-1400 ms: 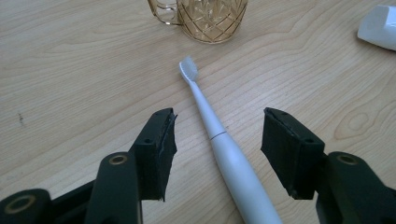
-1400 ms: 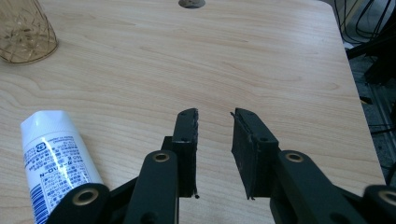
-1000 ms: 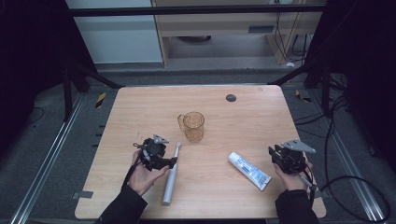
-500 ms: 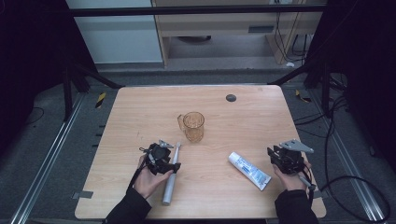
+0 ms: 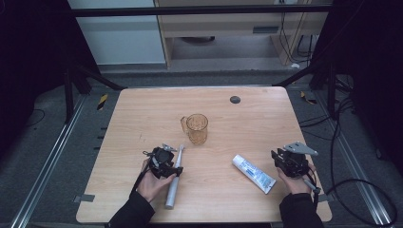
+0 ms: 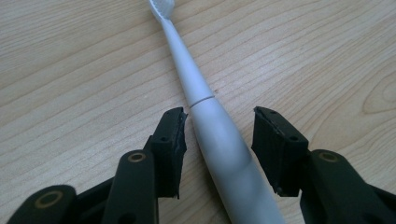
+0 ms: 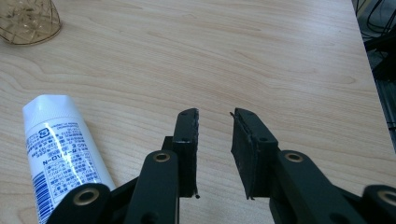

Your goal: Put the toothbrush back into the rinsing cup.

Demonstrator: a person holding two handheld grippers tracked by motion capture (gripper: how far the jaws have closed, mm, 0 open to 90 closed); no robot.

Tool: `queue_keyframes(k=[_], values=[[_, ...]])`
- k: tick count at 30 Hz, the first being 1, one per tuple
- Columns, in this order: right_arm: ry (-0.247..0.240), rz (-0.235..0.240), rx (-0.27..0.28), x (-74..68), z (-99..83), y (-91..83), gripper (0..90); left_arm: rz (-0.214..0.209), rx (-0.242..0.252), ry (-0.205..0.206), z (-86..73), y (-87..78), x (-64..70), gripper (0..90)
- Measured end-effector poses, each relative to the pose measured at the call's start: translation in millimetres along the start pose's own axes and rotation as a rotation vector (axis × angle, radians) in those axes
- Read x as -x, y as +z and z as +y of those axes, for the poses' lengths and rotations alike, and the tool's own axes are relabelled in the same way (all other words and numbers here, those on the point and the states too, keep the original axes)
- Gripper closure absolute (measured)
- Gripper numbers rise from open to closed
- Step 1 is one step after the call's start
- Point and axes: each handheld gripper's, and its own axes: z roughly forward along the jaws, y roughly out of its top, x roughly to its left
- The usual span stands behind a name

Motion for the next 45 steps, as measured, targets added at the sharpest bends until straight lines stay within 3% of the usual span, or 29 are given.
queue_keyframes(k=[36,40,45], values=[[-0.004,0.003,-0.001,0.1,0.1,0.4,72.2,-0.022,-0.024,0.036,-3.4,3.6,0.4,65.4],[-0.004,0.005,-0.002,0.0,0.1,0.5,72.3,-0.030,-0.041,0.053,-2.6,3.2,-0.4,64.6],[-0.003,0.005,-0.002,-0.1,0.3,0.4,72.2,-0.040,-0.058,0.076,-1.5,3.6,0.9,56.6]])
